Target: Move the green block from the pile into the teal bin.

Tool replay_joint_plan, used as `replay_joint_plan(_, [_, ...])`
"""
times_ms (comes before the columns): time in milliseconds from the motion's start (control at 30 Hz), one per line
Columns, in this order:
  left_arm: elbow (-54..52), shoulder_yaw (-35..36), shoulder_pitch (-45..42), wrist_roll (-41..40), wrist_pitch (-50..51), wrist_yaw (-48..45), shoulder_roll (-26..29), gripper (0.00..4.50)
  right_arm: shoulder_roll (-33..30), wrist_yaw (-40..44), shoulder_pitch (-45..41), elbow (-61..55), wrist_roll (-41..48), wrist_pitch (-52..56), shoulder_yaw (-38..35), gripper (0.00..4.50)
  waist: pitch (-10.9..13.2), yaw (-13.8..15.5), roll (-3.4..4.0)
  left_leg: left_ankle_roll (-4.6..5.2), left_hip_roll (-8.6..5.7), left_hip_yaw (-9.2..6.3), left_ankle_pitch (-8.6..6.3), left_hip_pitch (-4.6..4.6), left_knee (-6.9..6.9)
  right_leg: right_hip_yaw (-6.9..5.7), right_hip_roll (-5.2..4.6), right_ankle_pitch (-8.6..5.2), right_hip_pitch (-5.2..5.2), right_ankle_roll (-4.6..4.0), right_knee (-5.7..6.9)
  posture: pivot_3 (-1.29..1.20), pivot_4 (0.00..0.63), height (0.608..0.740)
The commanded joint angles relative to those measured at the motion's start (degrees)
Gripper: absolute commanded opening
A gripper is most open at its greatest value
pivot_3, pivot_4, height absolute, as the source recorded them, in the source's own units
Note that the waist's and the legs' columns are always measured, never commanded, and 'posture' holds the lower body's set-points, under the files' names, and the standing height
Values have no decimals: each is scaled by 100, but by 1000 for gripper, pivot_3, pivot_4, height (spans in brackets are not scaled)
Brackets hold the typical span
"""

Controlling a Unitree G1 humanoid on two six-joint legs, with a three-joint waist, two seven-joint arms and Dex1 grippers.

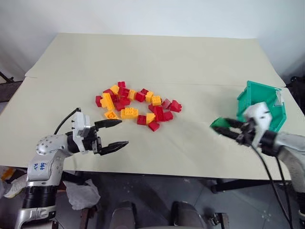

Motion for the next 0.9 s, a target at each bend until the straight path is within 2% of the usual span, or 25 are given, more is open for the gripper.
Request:
replay_joint_plan(33, [-342,-65,-230,-274,80,379,-312,4500,-46,-698,-138,296,5,-83,-910,1510,-1,-5,-1,0,0,0,0,1,0,1,0,0,0,0,0,0,150,740])
replay_joint_plan(167, [-252,-209,-399,24,-264,734,-648,4500,-259,-1061,-358,980,-580,-377,-743,1510,-2,-39,0,-1,0,1,0,7,-1,1,0,0,3,0,1,0,150,740])
replay_joint_plan(300, [-183,-337,-469,-100,-174,800,-802,4500,-393,-1284,-1109,2091,-1004,-267,-164,1510,-3,-150,2,-1,0,5,2,7,-2,3,0,0,3,0,0,0,150,740])
replay_joint_plan(367, [-139,-353,-497,-66,-215,798,-790,4500,-357,-1391,-1492,2581,-1240,-541,41,1510,-3,-174,2,-1,0,7,4,8,-1,5,0,0,3,0,0,0,150,740])
replay_joint_plan(433, [-101,-343,-527,-41,-232,788,-731,4500,-356,-1400,-1775,2921,-1397,-832,158,2254,-2,-180,6,-2,1,6,5,10,-4,5,0,0,2,0,2,0,150,740])
replay_joint_plan(500, [-90,-331,-533,-43,-235,801,-698,4500,-386,-1331,-1876,3064,-1443,-999,206,2770,-2,-167,6,-2,0,5,5,9,-9,5,0,0,0,0,1,0,150,740])
replay_joint_plan(667, [-13,-262,-430,-15,-295,731,-511,4500,-522,-1001,-1741,2988,-1356,-1214,121,4400,-2,-129,6,-2,-2,3,4,5,-12,4,0,2,0,3,-4,0,150,740])
replay_joint_plan(733, [41,-243,-384,4,-271,705,-380,4500,-570,-790,-1637,2878,-1252,-1270,49,4462,-2,-135,6,-2,-1,4,4,4,-12,4,0,2,0,3,-6,0,150,740])
replay_joint_plan(833, [175,-134,-186,123,-306,637,-13,4500,-426,328,-1055,1889,-513,-1766,-168,4462,-2,-141,6,-2,-1,4,4,5,-18,4,0,1,0,3,-7,0,150,740])
replay_joint_plan(900, [264,8,136,270,-481,478,304,4500,-318,836,-410,1090,-89,-1735,-199,4462,-1,-159,7,-2,-1,8,4,8,-17,4,0,2,0,3,-7,0,150,740])
